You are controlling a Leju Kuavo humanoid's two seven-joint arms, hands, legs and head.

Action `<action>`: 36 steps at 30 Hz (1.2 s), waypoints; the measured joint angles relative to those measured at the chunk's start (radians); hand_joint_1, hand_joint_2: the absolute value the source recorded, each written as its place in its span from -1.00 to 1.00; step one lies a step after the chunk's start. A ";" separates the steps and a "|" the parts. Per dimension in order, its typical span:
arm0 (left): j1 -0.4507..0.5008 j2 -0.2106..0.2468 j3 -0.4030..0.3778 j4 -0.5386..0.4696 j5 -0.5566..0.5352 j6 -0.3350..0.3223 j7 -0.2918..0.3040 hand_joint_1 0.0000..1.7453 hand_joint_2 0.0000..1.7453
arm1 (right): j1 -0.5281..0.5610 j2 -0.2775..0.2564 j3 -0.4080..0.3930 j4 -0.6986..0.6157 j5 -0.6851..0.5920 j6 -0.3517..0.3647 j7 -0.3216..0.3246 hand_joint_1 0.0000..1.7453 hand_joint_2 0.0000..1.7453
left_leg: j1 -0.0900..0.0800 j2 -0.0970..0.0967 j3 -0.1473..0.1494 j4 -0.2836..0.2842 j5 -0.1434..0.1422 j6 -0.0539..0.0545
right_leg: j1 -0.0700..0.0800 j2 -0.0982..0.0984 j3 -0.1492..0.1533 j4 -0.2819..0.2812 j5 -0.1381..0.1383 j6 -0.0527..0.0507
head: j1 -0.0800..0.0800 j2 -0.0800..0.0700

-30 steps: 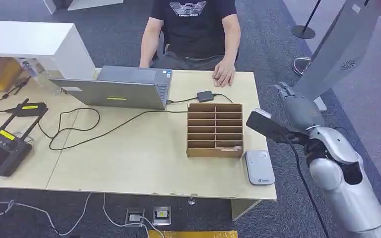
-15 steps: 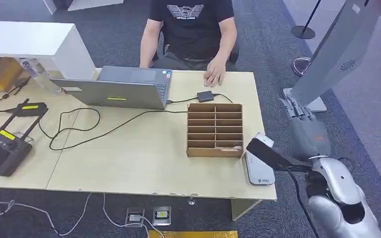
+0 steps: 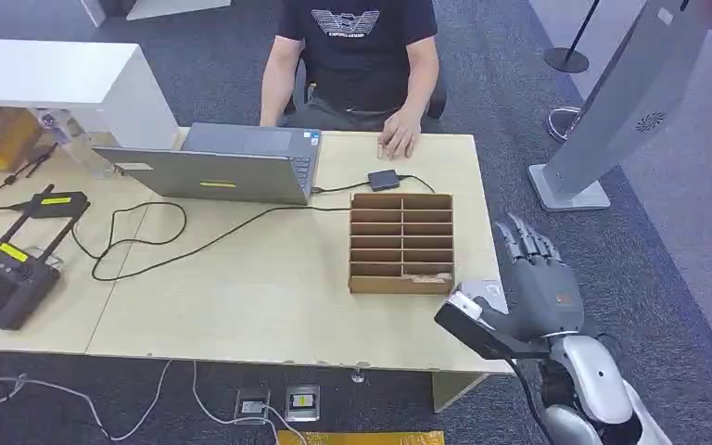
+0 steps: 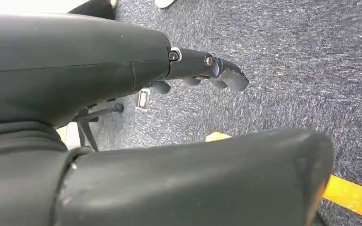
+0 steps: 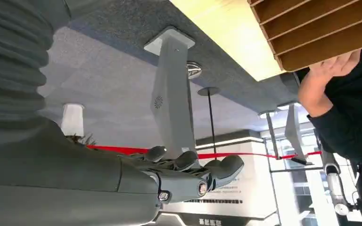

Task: Pass the card to the sensor for recognition and then transmit it.

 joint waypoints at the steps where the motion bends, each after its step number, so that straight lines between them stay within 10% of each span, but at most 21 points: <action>1: 0.000 -0.001 0.000 0.000 0.000 0.000 0.000 -1.00 -1.00 | 0.000 0.000 0.003 0.002 0.000 0.000 0.000 -1.00 1.00 | 0.000 0.000 0.000 0.000 0.000 0.000 | 0.000 0.000 0.000 0.000 0.000 0.000 | 0.000 0.000; 15: -0.009 -0.014 0.009 -0.003 -0.013 0.002 -0.013 -1.00 -1.00 | -0.059 0.068 0.105 0.271 0.099 -0.173 -0.179 -1.00 1.00 | 0.000 0.000 -0.001 0.000 0.000 0.000 | 0.000 0.000 0.000 0.000 0.000 0.000 | 0.000 0.000; 36: -0.011 0.024 0.008 -0.003 -0.100 -0.065 -0.053 -1.00 -1.00 | -0.110 0.172 0.125 0.463 0.155 -0.186 -0.195 -1.00 1.00 | 0.000 0.000 0.000 0.000 0.000 0.000 | 0.000 0.000 0.000 0.000 0.000 0.000 | 0.000 0.000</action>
